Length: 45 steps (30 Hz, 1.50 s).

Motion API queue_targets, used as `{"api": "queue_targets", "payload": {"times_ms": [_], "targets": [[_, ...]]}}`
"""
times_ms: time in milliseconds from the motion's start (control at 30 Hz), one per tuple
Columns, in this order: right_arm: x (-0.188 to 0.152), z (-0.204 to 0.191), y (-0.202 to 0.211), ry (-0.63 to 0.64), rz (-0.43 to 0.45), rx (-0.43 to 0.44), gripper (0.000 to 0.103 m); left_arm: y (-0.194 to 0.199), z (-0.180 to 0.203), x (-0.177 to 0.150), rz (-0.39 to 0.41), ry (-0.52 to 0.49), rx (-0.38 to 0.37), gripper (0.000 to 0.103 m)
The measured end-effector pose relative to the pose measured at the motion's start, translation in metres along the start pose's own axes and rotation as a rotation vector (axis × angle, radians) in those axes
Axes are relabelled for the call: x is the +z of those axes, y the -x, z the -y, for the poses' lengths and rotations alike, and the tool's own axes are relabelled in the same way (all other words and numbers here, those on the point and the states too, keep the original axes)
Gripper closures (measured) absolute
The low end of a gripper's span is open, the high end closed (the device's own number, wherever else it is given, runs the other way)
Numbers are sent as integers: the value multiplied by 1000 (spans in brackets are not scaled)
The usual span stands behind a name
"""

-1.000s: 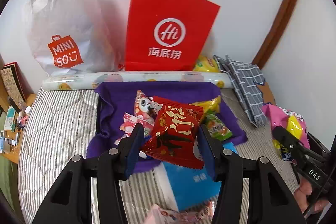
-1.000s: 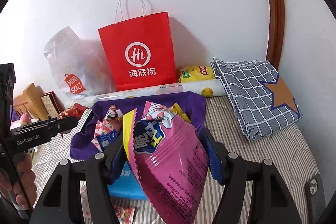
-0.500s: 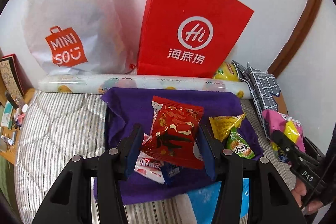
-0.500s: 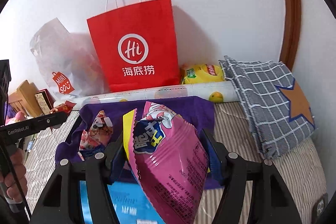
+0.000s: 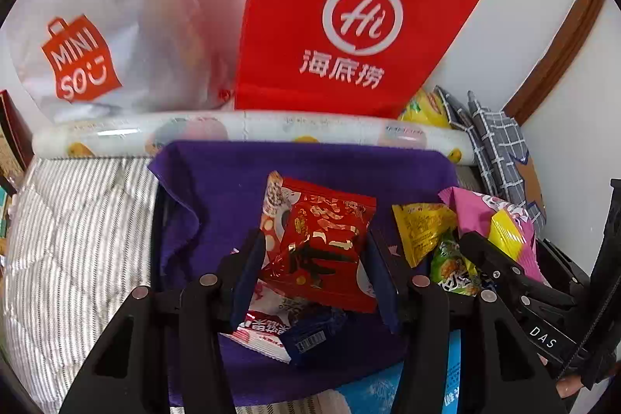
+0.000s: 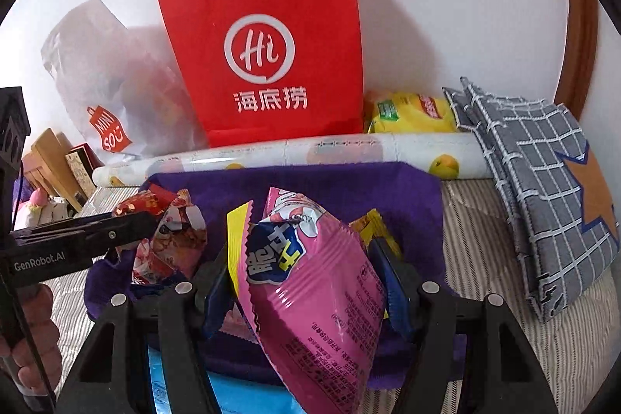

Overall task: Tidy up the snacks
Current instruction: 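Open the left tool to drop the red bag while the right tool releases the pink bag, then move the right tool to the pink-and-white stick-shaped candy packet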

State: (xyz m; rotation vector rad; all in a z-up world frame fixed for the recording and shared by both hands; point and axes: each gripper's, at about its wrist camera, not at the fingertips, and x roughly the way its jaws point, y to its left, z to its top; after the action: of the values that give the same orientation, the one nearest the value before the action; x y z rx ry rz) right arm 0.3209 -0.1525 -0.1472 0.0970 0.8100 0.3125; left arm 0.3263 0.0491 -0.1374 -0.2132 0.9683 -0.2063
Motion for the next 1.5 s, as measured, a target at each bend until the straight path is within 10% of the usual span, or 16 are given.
{"api": "queue_targets", "payload": {"times_ms": [567, 1100, 1500], "targets": [[2, -3, 4, -1, -35, 24, 27, -14, -2, -3, -63, 12, 9, 38], [-21, -34, 88, 40, 54, 26, 25, 54, 0, -34, 3, 11, -10, 34], [-99, -61, 125, 27, -22, 89, 48, 100, -8, -91, 8, 12, 13, 34]]}}
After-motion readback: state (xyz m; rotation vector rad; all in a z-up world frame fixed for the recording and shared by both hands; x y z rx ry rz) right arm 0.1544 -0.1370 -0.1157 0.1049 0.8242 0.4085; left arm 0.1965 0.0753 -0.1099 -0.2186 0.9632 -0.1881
